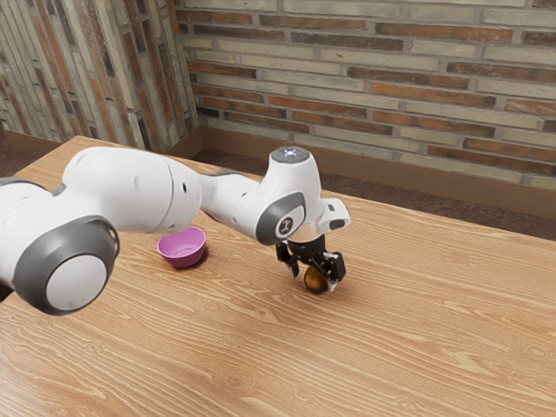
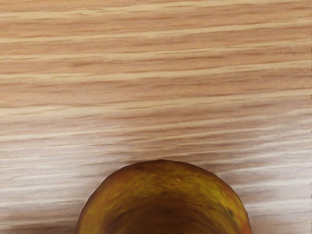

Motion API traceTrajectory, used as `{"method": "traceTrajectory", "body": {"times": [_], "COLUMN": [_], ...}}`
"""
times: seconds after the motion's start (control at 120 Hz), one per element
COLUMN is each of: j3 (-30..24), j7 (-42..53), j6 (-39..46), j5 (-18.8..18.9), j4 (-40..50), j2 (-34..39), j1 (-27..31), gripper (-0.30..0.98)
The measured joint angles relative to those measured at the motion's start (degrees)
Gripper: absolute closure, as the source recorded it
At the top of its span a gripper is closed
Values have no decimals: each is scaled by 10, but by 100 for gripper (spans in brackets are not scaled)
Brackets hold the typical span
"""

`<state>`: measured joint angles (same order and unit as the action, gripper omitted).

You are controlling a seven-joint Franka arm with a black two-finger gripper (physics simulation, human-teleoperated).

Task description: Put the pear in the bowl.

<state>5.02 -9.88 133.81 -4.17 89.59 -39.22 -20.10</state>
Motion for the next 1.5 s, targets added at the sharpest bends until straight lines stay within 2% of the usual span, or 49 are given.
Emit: {"method": "traceTrajectory", "body": {"times": [0.133, 0.358, 0.542, 1.183, 1.35, 1.5], "j3": [0, 1, 1, 4, 31, 78], "j7": [2, 4, 5, 6, 5, 5], "j6": [4, 6, 7, 4, -20, -44], "j5": [0, -3, -4, 1, 3, 3], "j4": [-5, -10, -11, -14, -4, 57], "j2": [-4, -6, -6, 6, 44, 104], "j1": [0, 0, 0, 0, -1, -1], "gripper": [1, 21, 28, 37, 37, 37]}}
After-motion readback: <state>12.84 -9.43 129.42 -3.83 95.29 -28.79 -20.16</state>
